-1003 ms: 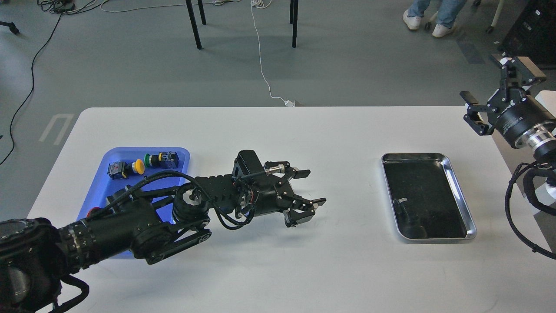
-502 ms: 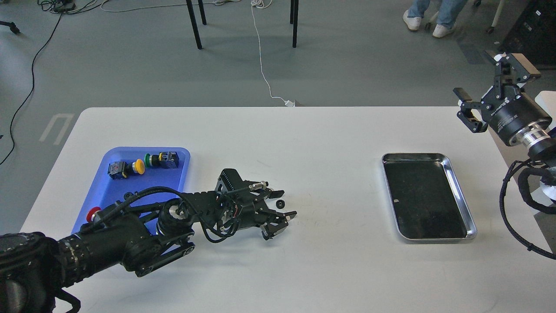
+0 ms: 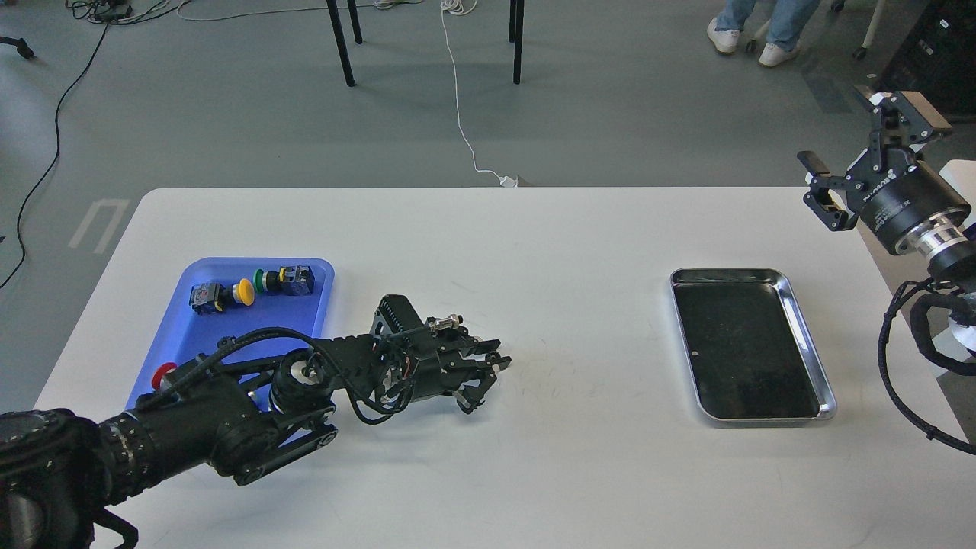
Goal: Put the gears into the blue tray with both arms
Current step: 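Carry the piece into the blue tray and open the left gripper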
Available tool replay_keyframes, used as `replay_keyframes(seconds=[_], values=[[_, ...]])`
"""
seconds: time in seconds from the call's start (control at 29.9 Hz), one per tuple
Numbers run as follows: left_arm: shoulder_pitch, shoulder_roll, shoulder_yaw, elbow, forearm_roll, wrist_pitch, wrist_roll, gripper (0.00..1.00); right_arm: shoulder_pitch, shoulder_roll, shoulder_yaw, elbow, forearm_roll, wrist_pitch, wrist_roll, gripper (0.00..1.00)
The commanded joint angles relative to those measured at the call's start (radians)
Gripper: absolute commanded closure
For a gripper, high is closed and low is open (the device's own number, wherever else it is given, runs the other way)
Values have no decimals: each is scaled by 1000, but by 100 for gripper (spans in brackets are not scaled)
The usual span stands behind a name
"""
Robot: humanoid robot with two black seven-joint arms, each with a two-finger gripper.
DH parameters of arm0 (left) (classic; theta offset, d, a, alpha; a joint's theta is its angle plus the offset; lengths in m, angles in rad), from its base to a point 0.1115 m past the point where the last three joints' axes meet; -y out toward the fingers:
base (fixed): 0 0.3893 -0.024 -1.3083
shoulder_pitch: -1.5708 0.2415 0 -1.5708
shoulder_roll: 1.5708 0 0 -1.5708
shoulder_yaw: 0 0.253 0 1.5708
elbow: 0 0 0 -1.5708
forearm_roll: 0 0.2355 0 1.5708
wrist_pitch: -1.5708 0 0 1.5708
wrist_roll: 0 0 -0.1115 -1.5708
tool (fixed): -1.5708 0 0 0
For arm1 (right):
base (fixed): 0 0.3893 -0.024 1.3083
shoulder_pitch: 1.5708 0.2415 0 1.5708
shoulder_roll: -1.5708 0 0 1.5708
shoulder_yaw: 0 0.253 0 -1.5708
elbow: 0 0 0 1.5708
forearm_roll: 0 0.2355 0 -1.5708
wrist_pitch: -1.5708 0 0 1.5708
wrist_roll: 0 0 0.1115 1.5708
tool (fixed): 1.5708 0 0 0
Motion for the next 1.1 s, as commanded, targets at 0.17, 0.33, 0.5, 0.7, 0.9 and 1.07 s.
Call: replay_keyframes(seconds=[0.17, 0.33, 0.5, 0.7, 0.9, 1.07], values=[[-3, 80, -20, -36, -96, 14, -3, 87, 5, 0, 5, 0, -1, 0, 0, 5], [-4, 305, -100, -254, -166, 22, -9, 87, 9, -5, 8, 0, -1, 3, 0, 5], [-6, 501, -99, -320, -220, 22, -24, 87, 8, -5, 15, 0, -1, 3, 0, 5], [52, 627, -91, -286, -274, 26, -84, 86, 9, -5, 15, 0, -1, 3, 0, 5], [112, 634, -89, -239, -288, 29, -86, 85, 14, -5, 14, 0, -1, 3, 0, 5], [122, 614, -82, -171, -286, 29, -86, 82, 20, -5, 14, 0, -1, 3, 0, 5]])
